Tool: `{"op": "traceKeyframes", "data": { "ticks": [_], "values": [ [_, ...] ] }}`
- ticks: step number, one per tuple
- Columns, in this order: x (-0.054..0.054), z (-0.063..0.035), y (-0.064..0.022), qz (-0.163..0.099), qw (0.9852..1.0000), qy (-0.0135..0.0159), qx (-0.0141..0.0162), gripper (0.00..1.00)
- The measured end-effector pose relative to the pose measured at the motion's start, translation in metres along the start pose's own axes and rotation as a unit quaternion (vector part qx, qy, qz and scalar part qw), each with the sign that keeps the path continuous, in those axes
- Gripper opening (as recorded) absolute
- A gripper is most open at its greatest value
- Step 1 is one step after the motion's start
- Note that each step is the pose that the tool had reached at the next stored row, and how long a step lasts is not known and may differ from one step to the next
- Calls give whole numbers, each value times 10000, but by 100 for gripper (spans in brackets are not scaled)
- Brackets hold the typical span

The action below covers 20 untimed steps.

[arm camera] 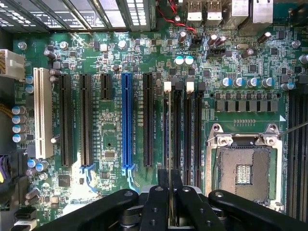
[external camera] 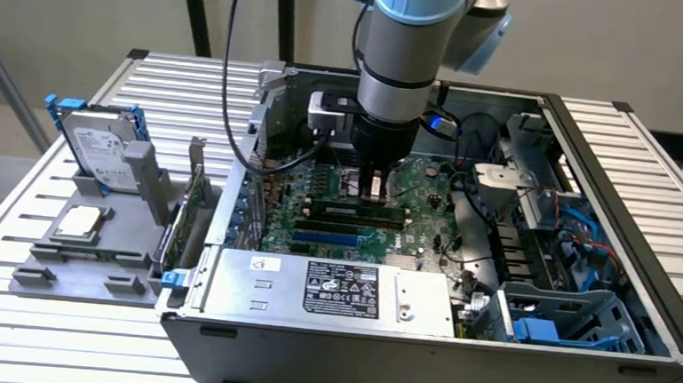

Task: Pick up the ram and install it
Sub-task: 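Insert the ram into the slot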

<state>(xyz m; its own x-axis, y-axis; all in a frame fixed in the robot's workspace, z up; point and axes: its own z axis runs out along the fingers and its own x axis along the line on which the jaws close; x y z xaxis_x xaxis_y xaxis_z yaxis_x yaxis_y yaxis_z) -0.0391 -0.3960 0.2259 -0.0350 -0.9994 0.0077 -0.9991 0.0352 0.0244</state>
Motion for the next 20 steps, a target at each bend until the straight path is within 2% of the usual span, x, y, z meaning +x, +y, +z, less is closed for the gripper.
{"op": "traceKeyframes", "data": {
  "ticks": [10, 16, 19, 20],
  "values": [
    [-6, 21, 18, -1, 10000, 3, 3, 13],
    [-8, 28, 20, 1, 10000, 19, 2, 13],
    [-9, 30, 20, 2, 10000, 23, 5, 15],
    [-9, 29, 19, 0, 10000, 24, 5, 21]
  ]
}}
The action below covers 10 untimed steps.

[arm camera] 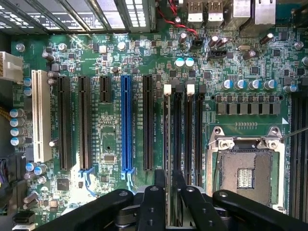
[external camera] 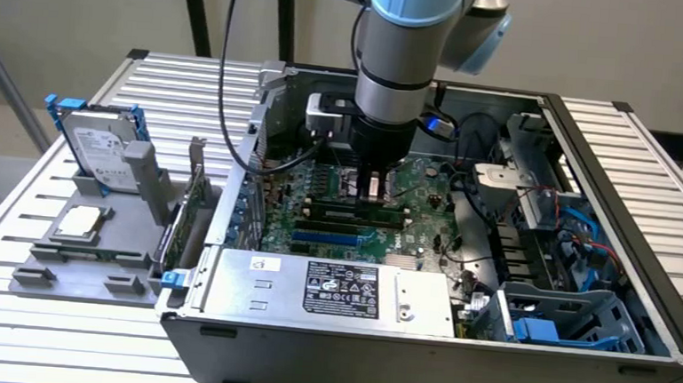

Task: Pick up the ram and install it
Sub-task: 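Insert the ram into the slot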

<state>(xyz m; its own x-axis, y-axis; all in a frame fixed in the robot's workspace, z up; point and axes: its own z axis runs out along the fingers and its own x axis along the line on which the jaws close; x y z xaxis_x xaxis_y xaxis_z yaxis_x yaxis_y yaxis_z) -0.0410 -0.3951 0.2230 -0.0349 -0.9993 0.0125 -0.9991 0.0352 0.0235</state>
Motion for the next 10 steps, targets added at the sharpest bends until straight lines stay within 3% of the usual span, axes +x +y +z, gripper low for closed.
{"op": "traceKeyframes", "data": {
  "ticks": [10],
  "values": [
    [2, -203, 5, 0, 10000, 2, -22, 19]
  ]
}}
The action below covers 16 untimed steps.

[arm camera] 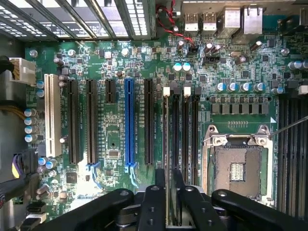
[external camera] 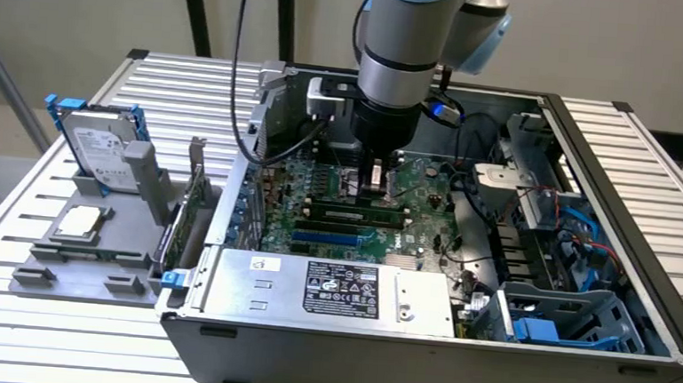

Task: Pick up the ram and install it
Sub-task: 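Insert the ram into the slot, then press down the ram until it locks into place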

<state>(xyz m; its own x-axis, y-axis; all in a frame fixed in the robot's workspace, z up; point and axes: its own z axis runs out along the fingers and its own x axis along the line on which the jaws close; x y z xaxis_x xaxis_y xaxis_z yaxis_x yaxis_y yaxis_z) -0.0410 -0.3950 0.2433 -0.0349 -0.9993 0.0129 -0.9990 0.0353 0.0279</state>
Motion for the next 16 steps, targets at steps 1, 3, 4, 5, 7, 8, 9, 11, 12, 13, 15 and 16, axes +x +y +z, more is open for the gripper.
{"op": "traceKeyframes", "data": {
  "ticks": [1, 3, 4, 5, 7, 8, 9, 11, 12, 13, 15, 16],
  "values": [
    [0, 0, 0, 0, 10000, -1, 0, 13],
    [0, 0, 0, 0, 10000, -1, 0, 11],
    [0, 0, 0, 0, 10000, -1, 0, 11],
    [0, 0, 0, 0, 10000, -1, 0, 11],
    [0, -1, 0, 0, 10000, -1, 0, 11],
    [0, -1, 0, 0, 10000, 0, 0, 11],
    [0, -1, 0, 0, 10000, -1, 0, 11],
    [0, 0, 0, 0, 10000, 0, 0, 11],
    [0, 2, 0, 0, 10000, 0, -1, 11],
    [0, 8, 0, 0, 10000, 0, 0, 11],
    [0, 19, -1, -1, 10000, 0, 0, 11],
    [0, 26, -1, -1, 10000, 0, 0, 11]
  ]
}}
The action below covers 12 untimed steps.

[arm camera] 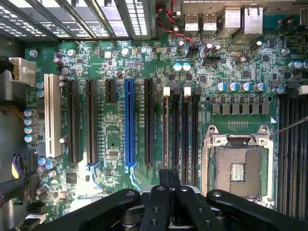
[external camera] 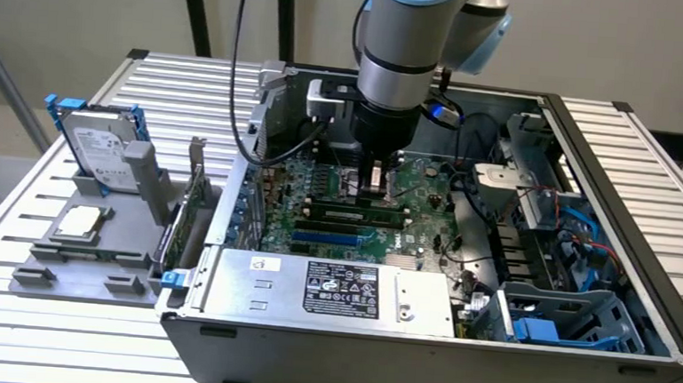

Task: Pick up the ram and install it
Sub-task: 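Press down the ram until it locks into place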

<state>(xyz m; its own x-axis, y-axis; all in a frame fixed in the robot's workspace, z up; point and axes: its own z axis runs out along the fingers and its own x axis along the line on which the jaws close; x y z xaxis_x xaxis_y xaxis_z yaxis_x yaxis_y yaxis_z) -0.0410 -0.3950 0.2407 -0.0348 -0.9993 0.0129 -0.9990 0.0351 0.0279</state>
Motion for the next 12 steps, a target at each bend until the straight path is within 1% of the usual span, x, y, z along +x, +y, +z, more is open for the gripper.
{"op": "traceKeyframes", "data": {
  "ticks": [4, 7, 9, 12],
  "values": [
    [0, 37, -1, 0, 10000, 0, -1, 11],
    [-1, 88, -2, 0, 10000, 0, 0, 11],
    [0, 119, -2, 1, 10000, 8, -3, 11],
    [1, 169, -3, 1, 10000, 10, 0, 11]
  ]
}}
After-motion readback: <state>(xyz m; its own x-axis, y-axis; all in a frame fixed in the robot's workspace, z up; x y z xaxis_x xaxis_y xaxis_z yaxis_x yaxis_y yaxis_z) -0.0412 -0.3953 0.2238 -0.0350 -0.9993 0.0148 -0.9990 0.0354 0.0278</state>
